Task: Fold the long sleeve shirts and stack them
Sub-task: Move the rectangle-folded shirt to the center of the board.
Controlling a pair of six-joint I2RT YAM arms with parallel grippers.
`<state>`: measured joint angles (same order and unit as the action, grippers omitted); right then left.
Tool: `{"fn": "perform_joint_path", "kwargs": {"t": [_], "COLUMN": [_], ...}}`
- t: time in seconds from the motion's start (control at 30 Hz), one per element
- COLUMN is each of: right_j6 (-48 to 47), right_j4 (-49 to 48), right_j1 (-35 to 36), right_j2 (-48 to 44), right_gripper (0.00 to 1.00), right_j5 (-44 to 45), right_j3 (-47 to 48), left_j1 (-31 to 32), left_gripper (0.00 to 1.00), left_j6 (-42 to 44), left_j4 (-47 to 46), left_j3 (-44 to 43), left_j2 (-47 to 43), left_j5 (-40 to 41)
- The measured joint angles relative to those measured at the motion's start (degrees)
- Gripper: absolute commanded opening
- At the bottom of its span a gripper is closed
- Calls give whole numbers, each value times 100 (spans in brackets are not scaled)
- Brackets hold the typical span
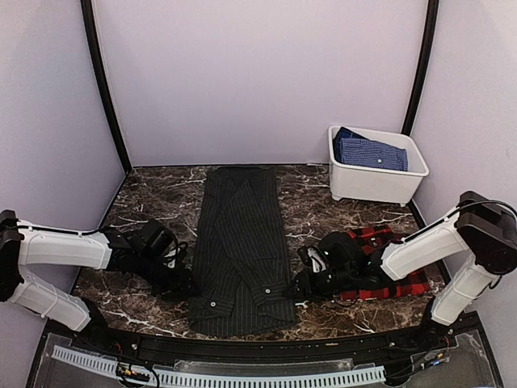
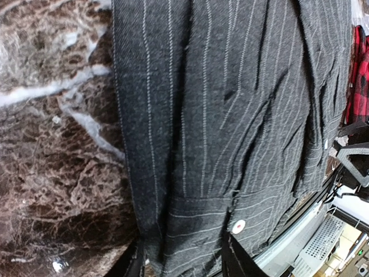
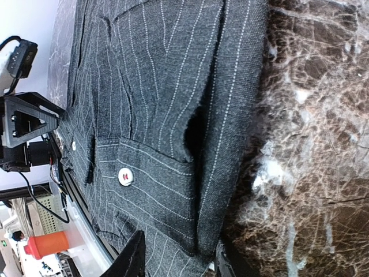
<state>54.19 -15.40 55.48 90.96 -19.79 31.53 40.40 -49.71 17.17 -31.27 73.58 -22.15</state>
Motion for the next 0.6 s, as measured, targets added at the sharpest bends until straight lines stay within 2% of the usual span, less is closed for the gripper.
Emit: {"fn": "perform_joint_path", "kwargs": {"t": [0.3,0.6], "right_j6": [232,323], "right_j4": [-289,-433], "right_j1": [0,2], "right_j2": [35,142], "right_gripper": [33,23], "right_j5": [-83,-144], "right_j3": [-131,-133], "left_j1": [-2,-4], "left_gripper": [41,29], "left_j6": [9,-96], "left_j4": [-83,-525], "left_j3": [105,313], "left_j2": [136,142], "left_j5": [31,-236]}}
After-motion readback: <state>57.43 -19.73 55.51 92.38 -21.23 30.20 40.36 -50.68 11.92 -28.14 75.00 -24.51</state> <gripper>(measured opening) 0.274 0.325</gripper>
